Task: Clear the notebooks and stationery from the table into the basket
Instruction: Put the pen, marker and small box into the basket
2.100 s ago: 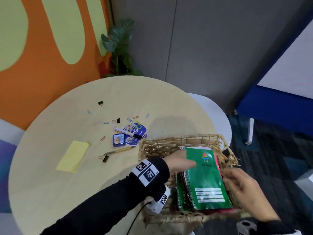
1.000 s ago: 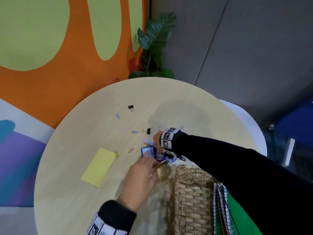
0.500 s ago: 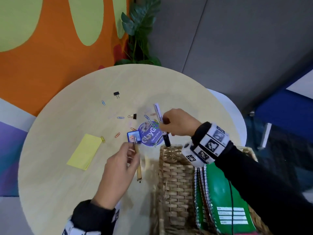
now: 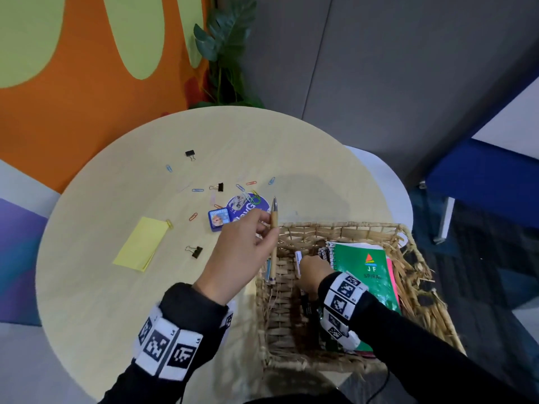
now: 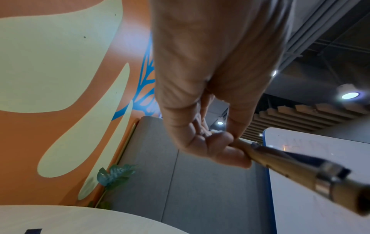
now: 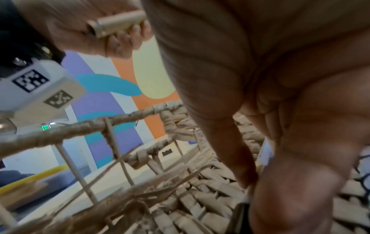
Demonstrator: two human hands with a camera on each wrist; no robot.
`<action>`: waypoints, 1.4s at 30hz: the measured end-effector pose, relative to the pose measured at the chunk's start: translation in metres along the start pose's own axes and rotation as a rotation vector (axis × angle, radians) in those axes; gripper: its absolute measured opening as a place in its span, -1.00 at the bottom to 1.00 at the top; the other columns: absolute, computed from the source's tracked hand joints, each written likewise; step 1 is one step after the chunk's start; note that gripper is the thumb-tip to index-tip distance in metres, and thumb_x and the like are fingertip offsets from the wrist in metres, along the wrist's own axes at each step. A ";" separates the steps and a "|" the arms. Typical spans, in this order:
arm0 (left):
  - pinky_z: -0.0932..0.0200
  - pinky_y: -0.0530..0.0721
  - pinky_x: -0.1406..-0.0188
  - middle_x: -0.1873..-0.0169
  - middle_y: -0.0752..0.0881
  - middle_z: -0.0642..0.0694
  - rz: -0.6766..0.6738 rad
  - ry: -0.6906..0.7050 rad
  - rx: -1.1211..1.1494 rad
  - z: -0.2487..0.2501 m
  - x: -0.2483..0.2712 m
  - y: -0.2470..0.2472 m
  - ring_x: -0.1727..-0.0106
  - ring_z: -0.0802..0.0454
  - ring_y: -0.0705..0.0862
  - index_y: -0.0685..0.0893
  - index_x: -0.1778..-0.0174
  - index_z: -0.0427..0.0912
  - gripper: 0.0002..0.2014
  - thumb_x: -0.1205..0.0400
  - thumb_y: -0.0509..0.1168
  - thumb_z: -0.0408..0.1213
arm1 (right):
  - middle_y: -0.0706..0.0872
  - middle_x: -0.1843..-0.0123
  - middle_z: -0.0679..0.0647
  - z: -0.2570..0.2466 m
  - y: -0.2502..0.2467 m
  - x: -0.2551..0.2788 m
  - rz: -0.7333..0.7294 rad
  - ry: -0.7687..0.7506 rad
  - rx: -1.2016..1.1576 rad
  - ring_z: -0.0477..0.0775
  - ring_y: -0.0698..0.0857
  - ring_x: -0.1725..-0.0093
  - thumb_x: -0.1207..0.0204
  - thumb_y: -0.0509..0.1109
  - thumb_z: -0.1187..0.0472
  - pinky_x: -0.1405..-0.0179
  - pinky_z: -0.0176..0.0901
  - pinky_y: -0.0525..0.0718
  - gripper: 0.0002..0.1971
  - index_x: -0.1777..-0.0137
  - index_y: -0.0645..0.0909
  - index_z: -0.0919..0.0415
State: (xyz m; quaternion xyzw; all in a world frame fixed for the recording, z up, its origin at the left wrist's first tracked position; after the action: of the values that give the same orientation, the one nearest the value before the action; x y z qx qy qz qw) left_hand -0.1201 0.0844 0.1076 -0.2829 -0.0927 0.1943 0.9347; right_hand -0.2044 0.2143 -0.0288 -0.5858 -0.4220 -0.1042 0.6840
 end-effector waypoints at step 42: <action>-0.13 0.54 0.04 -0.02 0.61 -0.36 -0.710 -0.141 -0.919 -0.019 -0.038 0.145 -0.02 -0.14 0.62 0.54 0.16 -0.31 -0.76 -0.76 0.15 -0.24 | 0.81 0.31 0.25 0.117 -0.014 0.102 0.261 0.060 -0.764 0.09 0.76 0.37 -0.56 0.39 0.13 0.21 0.02 0.82 -0.77 0.05 0.69 0.33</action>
State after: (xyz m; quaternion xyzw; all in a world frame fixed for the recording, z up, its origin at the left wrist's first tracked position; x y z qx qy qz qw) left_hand -0.1943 0.1702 0.0072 -0.5972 -0.3188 -0.1726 0.7155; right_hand -0.2030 0.3501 0.0481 -0.8433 -0.2548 -0.1829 0.4363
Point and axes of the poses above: each hand's wrist, its own x-axis away from the middle knuckle, its own y-axis out of the palm, z = x × y, the point moved 6 cm from there along -x, towards the middle knuckle
